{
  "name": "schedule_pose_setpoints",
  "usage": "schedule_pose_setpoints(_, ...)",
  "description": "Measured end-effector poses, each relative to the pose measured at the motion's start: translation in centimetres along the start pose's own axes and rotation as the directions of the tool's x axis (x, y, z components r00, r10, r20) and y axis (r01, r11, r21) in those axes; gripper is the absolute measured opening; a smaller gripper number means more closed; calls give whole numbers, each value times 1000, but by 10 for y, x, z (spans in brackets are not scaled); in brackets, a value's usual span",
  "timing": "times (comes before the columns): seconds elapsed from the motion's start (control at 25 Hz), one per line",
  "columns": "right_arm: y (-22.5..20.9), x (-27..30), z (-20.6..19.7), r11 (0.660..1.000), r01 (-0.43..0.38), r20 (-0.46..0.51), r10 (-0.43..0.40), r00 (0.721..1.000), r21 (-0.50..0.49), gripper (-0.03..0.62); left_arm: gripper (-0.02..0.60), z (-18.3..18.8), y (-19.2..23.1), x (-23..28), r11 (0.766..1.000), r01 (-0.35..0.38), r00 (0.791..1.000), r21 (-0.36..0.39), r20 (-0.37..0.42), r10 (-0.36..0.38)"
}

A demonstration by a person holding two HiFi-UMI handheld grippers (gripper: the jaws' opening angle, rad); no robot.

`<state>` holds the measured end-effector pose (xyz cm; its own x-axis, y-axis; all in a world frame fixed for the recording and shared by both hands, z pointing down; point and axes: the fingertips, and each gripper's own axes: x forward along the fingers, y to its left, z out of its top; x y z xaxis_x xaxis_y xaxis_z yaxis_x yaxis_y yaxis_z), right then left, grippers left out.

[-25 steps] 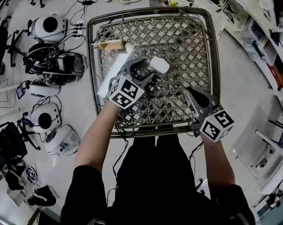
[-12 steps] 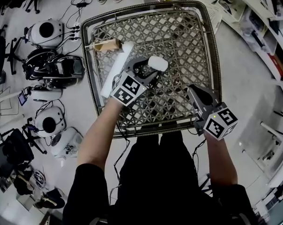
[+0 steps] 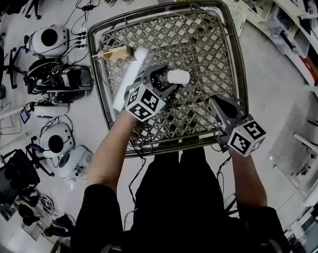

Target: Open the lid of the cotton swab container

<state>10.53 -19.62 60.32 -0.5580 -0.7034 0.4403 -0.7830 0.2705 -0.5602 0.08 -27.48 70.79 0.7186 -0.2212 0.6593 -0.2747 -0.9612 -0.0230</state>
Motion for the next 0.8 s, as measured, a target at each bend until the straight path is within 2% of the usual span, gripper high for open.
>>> schedule_pose_setpoints(0.24,-3,-1,-11,1000,20,-5,-20,1000,20,32,256,7,-12,17,997,70,997,46,11,-70)
schedule_pose_setpoints(0.36,-5,-4,-12,999,31,-2,-31,1000,27,32,245,11,-18,23,996,85,996,21,20,-85)
schedule_pose_setpoints(0.44,-8,-8,-12,999,38,1,-38,999,33,32,199,14,-23,24,996,89,995,-6,34,-89)
schedule_pose_setpoints(0.56,-12,-13,-12,998,49,7,-49,999,41,32,199,14,-28,26,997,72,996,-18,51,-71)
schedule_pose_setpoints(0.8,-17,-19,-15,997,54,-4,-54,999,52,32,201,9,-26,34,1000,18,1000,24,-12,-18)
